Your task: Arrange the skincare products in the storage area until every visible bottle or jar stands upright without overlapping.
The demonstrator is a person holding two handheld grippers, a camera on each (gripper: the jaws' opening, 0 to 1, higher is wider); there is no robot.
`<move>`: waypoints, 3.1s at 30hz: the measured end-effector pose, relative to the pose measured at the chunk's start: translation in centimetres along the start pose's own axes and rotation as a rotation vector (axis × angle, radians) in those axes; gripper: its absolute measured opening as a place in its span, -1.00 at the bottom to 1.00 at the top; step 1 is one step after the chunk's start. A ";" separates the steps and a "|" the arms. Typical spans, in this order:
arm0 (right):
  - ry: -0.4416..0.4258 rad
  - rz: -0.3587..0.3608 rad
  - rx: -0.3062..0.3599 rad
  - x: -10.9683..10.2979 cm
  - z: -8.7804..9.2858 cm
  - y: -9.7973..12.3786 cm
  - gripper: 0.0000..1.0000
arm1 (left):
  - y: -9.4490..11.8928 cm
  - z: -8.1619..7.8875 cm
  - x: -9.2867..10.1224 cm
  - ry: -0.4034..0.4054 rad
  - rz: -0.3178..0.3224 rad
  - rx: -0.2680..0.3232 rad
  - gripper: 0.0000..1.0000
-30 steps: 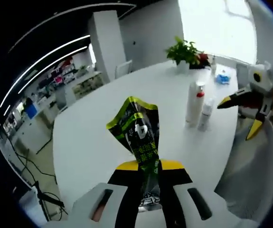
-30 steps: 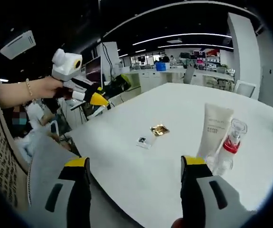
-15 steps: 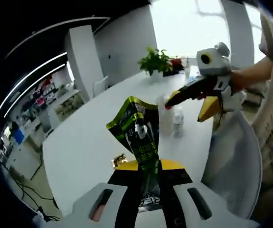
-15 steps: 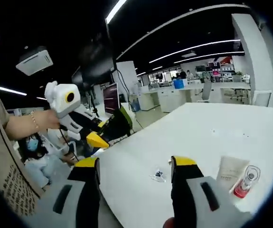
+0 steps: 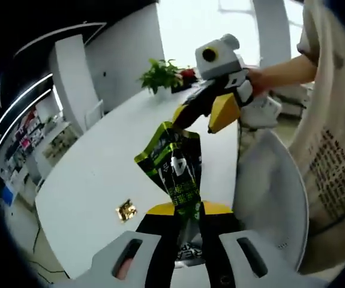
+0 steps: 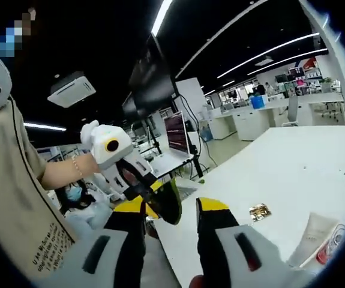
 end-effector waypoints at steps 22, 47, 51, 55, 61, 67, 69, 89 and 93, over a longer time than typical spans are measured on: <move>-0.108 -0.053 0.135 -1.5 0.3 1.3 -0.99 | -0.5 -1.2 1.1 0.043 0.101 0.068 -0.65; -0.423 0.132 0.559 0.7 -0.2 3.9 -0.99 | 1.2 -0.6 -1.2 0.701 -0.210 0.676 0.69; -0.426 0.127 0.608 0.4 -1.0 3.7 -0.99 | 1.3 -1.9 -0.3 0.869 -0.117 0.914 0.91; -0.461 0.112 0.710 0.0 -1.9 3.6 -0.99 | 0.5 -2.2 0.4 0.976 -0.088 0.996 0.94; -0.470 0.083 0.815 -1.4 -2.6 2.9 -0.99 | -0.4 -3.2 0.5 1.209 0.022 1.178 0.74; -0.456 0.079 0.800 -2.2 -2.3 1.9 -0.99 | -1.0 -5.1 1.2 1.209 0.088 1.231 0.23; -0.453 0.075 0.796 -2.3 -2.2 1.9 -0.99 | -0.9 -5.3 1.3 1.221 0.099 1.248 -0.10; -0.368 0.175 0.595 -1.8 0.2 2.3 -0.86 | 1.7 -5.9 0.6 0.952 0.041 0.955 -1.00; -0.284 0.252 0.498 -0.7 0.5 3.8 -0.59 | 2.3 -6.0 0.5 0.877 0.060 0.774 -1.00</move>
Point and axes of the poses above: the point that each gripper's makers call its tool centre point, and the gripper's own axes: y roughly backward along the fingers, x roughly to its right, z roughly out of its underside, the point moved 8 cm from there along y, roughly backward along the fingers, and after that the axes turned 6 degrees about y, right-handed, at the moved point
